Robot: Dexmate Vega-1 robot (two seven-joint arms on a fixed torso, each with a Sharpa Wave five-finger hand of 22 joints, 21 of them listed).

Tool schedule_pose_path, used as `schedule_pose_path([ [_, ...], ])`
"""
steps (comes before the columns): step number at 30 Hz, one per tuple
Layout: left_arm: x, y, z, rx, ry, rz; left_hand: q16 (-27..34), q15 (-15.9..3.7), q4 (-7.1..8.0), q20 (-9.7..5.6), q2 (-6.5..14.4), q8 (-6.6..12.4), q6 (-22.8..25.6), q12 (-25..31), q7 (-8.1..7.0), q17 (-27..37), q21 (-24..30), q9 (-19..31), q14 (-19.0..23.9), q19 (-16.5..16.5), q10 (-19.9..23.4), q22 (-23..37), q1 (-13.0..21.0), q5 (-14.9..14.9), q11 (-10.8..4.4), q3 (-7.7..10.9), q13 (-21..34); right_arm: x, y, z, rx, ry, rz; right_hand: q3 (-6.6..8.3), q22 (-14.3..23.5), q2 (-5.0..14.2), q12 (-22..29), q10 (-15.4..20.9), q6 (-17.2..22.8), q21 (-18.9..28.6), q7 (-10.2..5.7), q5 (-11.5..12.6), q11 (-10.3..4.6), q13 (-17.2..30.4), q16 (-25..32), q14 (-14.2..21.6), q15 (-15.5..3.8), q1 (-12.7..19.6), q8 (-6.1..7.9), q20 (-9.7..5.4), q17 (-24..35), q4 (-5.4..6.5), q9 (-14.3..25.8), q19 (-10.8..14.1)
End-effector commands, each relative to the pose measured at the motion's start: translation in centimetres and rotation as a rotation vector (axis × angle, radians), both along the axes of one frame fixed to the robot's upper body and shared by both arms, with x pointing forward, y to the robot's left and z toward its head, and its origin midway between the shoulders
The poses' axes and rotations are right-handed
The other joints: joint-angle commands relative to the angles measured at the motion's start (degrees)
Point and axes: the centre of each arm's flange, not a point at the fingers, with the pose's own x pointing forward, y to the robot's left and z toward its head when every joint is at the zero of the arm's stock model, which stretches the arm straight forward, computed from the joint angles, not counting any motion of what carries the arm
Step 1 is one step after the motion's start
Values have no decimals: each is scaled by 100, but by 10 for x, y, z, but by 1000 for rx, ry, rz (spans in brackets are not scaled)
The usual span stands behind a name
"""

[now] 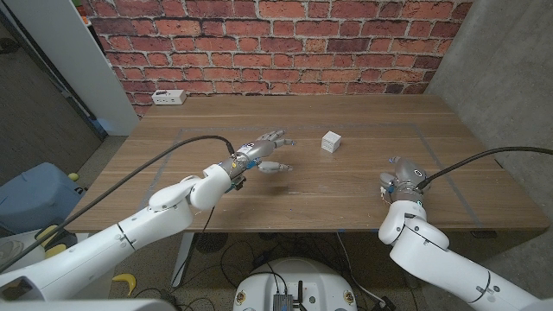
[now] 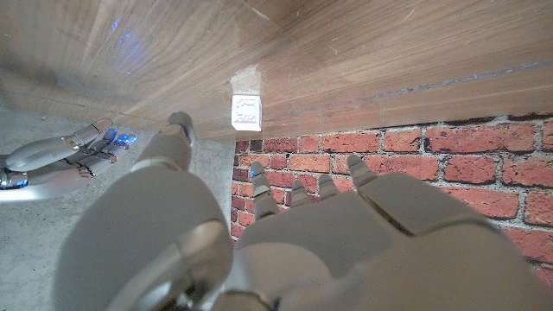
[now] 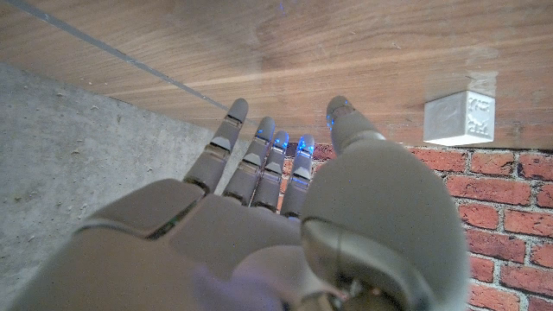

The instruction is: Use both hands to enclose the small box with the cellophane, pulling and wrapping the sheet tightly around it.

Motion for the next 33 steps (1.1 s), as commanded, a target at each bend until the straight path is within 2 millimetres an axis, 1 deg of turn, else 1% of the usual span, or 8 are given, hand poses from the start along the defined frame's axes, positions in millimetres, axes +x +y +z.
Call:
schedule_pose_path([
  [1,-11,-11,-7,33,-8,-17,-10,11,3,13,8,-46,68,-18,0,29,4,16,-470,-45,-26,7,87,44,-38,-28,13,-14,-7,-12,-32,66,-74,34,-6,-13,-39,-24,26,-18,-95,-10,-77,12,-35,-75,-625,168,-11,-65,-12,-15,9,2],
  [4,-13,-14,-8,42,-7,-22,-10,25,11,23,14,-62,64,-22,16,28,7,17,-477,-46,-31,7,107,45,-31,-35,13,-17,-10,-14,-31,68,-80,36,-7,-20,-59,-70,1,-21,-116,-12,-113,11,-55,-130,-633,228,-25,-83,-17,-5,9,1],
  [10,-17,-21,-12,69,-2,-33,-10,1,26,7,27,-82,79,-25,-4,28,10,18,-489,-54,-29,7,143,46,-44,-49,13,-23,-13,-20,-32,81,-92,58,-9,-18,-96,-163,-83,-36,-193,-13,-173,8,-92,-233,-654,422,-62,-131,-30,4,11,-19],
  [16,-23,-31,-18,122,-2,-38,-15,5,37,5,24,-100,91,-31,-11,28,9,19,-512,-69,-36,8,163,45,-54,-69,13,-27,-16,-24,-34,98,-100,28,-10,-25,-118,-229,-116,-46,-180,-26,-167,7,-113,-317,-618,443,-73,-143,-26,50,13,-35],
  [19,-26,-34,-22,146,-9,-35,-13,3,43,3,22,-93,146,-34,-26,28,10,20,-518,-75,-38,8,177,44,-51,-83,13,-29,-15,-27,-40,109,-106,22,-10,-31,-132,-272,-141,-53,-177,-29,-183,6,-124,-350,-607,476,-81,-152,-29,52,14,-48],
  [22,-28,-37,-26,163,-15,-31,-13,-9,45,-15,26,-88,177,-32,-42,28,13,21,-522,-74,-30,8,191,43,-69,-87,13,-30,-16,-29,-53,131,-109,47,-12,-11,-164,-381,-206,-69,-285,-23,-215,3,-164,-444,-606,609,-100,-176,-42,39,15,-73],
  [27,-30,-40,-31,186,-23,-16,-6,-18,43,-28,59,-96,208,-32,-63,27,21,23,-516,-66,-25,7,250,35,-87,-84,13,-33,-17,-34,-54,167,-130,40,-14,-7,-209,-590,-350,-100,-403,-31,-228,-1,-217,-599,-601,754,-135,-209,-50,54,15,-128],
  [33,-33,-48,-36,225,-39,-19,3,-10,45,-11,123,-95,268,-23,-97,26,32,26,-498,-46,9,6,322,19,-87,-69,13,-38,-20,-38,-43,172,-143,-17,-15,-25,-203,-646,-466,-117,-345,-51,-210,-4,-222,-647,-555,717,-156,-204,-45,118,16,-156],
])
